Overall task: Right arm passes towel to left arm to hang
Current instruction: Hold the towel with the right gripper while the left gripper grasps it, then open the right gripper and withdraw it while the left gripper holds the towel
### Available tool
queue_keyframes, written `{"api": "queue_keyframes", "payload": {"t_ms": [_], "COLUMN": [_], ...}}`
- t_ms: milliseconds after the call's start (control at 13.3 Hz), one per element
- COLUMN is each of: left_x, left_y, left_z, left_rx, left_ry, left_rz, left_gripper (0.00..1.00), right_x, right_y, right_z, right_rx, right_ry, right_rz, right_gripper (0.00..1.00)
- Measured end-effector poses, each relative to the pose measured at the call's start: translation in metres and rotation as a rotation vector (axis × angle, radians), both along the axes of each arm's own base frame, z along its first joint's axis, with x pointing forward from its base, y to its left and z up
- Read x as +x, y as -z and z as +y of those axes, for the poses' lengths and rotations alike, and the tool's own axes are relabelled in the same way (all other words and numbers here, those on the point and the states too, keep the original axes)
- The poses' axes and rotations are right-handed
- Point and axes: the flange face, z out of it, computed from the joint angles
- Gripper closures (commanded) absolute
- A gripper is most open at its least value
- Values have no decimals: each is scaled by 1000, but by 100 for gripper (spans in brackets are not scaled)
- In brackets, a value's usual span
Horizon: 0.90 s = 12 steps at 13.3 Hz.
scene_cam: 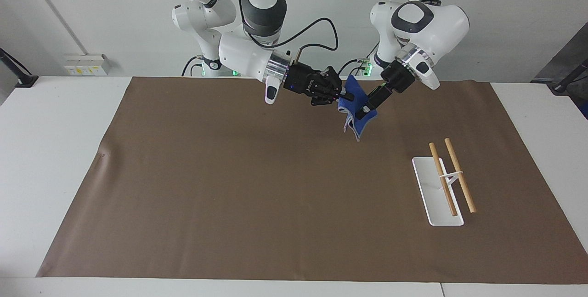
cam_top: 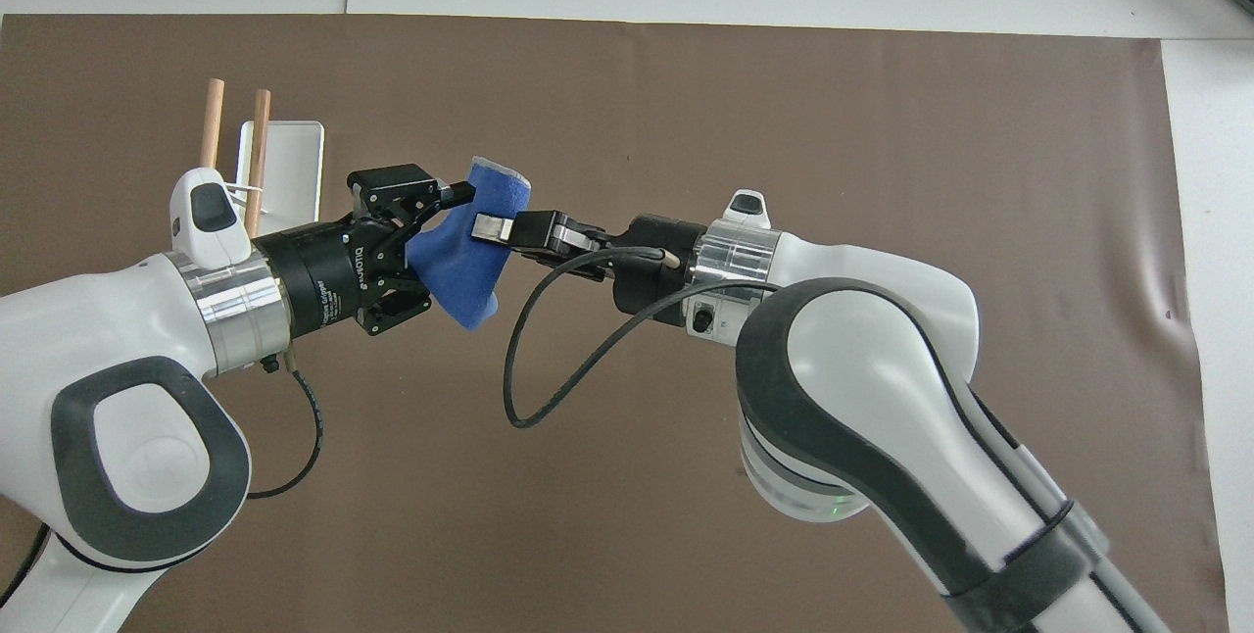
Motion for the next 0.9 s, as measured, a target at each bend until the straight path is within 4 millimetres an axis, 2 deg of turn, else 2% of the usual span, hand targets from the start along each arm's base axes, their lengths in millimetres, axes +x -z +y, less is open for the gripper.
{"api": "queue_keyframes", "payload": {"t_ms": [151,226,527,602,677,903], "left_x": [2,3,7,7,8,19], "left_y": [-1,-1,-3,-3,-3,-1], "left_z": [4,8,15,16,20,50], "left_rx": [-2,-2,-4,-4,-4,-3], "left_ry": [-8,-16,-31,-34,-42,-102], "left_rz": [-1,-2,-5,-5,-5,-2], "left_gripper": [97,100,100,100,100,100], "right_x": [0,0,0,0,0,2], "right_y": [0,0,0,0,1,3], "right_z": [0,0,0,0,-1,-5], "right_rx": [0,0,0,-1,-5,-49], "right_ry": [0,0,0,1,9,93], "right_rz": [0,0,0,0,-1,-16], "right_gripper": [100,100,100,18,0,0]}}
